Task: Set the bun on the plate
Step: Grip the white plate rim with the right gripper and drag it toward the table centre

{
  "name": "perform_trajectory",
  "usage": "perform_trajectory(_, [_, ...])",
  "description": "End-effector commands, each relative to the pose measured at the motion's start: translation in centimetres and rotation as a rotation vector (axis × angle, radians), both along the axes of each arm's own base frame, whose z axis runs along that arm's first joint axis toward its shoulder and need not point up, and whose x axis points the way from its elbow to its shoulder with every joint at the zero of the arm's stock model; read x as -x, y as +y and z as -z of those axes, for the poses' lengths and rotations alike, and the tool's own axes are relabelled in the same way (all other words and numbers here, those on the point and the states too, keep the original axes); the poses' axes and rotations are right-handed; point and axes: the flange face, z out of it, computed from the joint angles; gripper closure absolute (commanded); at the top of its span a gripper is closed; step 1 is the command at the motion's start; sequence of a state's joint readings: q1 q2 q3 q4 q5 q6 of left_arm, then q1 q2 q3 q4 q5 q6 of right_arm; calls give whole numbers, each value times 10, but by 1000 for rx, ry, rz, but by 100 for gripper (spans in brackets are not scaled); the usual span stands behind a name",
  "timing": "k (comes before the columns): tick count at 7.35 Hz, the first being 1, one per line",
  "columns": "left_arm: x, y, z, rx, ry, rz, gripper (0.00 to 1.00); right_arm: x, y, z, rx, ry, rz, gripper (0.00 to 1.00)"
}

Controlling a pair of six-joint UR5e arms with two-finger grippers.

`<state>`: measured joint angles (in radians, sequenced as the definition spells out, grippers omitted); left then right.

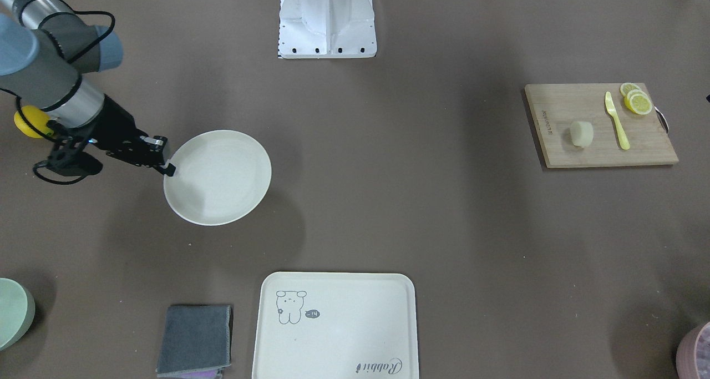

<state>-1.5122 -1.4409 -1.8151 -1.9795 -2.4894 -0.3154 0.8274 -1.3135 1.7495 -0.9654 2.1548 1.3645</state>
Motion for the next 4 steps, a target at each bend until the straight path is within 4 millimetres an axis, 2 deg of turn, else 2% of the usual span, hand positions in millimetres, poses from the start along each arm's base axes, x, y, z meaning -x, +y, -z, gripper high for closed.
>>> perform_trajectory(1, [-35,-5,4,-17,-64,6,2,79,42,42,-4,-20,-32,100])
perform_trajectory(2, [-47,-8,4,-9,-88,12,2,106,50,64,-3,5,-32,100])
perform_trajectory(3, [-69,-9,13,-20,-127,14,2,136,60,95,8,40,-6,100])
perform_trajectory(4, [-90,-7,14,-22,-127,-20,2,162,76,99,-11,72,-14,100])
